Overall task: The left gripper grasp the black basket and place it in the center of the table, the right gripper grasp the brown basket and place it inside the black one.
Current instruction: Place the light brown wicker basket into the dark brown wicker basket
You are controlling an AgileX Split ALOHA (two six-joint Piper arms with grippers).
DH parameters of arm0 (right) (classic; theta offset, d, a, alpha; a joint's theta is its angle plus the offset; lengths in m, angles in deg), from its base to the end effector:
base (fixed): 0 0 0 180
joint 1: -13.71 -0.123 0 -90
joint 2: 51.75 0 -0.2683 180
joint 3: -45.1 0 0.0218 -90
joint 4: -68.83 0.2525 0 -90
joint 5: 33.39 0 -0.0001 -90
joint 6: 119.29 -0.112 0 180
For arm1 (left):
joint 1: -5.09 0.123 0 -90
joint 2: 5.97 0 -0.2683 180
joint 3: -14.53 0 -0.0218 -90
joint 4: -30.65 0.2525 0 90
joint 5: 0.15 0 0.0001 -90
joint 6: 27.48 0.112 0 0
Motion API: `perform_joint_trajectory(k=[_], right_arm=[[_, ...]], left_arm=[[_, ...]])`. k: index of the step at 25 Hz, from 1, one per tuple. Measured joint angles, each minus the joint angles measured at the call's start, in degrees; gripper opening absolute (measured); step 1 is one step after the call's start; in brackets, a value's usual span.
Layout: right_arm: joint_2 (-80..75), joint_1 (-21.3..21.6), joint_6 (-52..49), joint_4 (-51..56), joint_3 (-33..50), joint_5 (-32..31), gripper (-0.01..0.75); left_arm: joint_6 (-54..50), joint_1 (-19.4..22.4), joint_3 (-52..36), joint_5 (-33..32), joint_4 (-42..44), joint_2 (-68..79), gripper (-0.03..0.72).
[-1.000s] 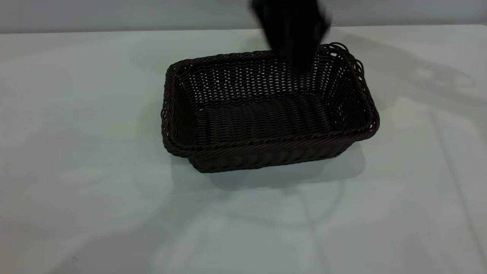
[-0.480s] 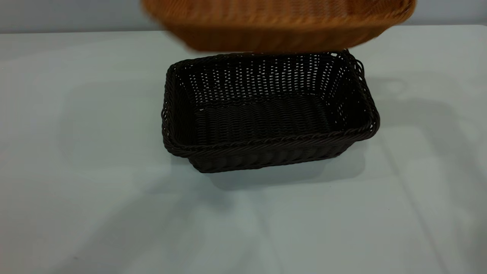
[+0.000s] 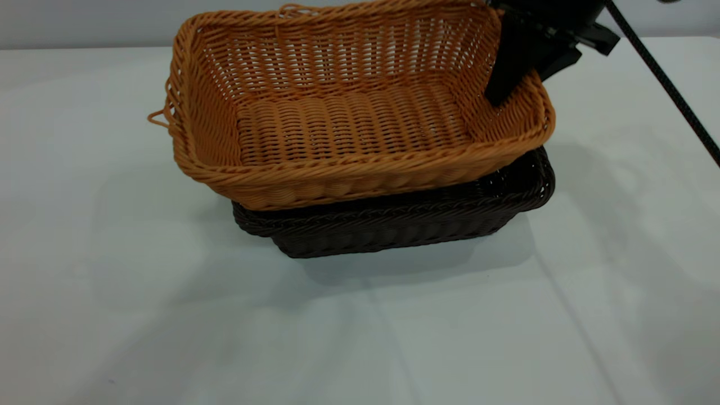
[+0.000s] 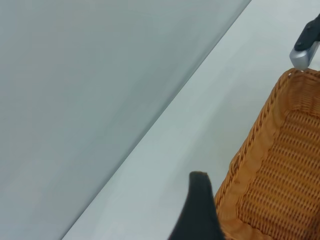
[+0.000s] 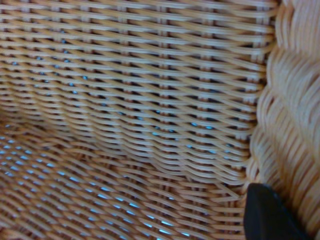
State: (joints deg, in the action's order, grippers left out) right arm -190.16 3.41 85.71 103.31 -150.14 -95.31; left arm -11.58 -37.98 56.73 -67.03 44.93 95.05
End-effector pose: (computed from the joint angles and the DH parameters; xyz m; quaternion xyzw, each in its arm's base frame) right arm 0.4066 0.1308 0.0842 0.1454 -0.9550 -0.2584 0.0094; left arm 0.2696 -0.2172 0.4730 0.4270 0.7729 0.0142 0.4692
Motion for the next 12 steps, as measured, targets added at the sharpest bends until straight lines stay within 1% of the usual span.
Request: perform_joint_trajectory(k=[8, 12], right_arm=[[-1.1, 0.2, 0.0, -0.5, -0.2, 0.8, 0.067], [-1.1, 1.0, -1.4, -2.1, -0.2, 1.1, 0.068]], left_arm=[[-0.2, 0.0, 0.0, 0.0, 0.1, 0.0, 0.542], [-0.2, 0.0, 0.0, 0.0, 0.1, 0.0, 0.542]])
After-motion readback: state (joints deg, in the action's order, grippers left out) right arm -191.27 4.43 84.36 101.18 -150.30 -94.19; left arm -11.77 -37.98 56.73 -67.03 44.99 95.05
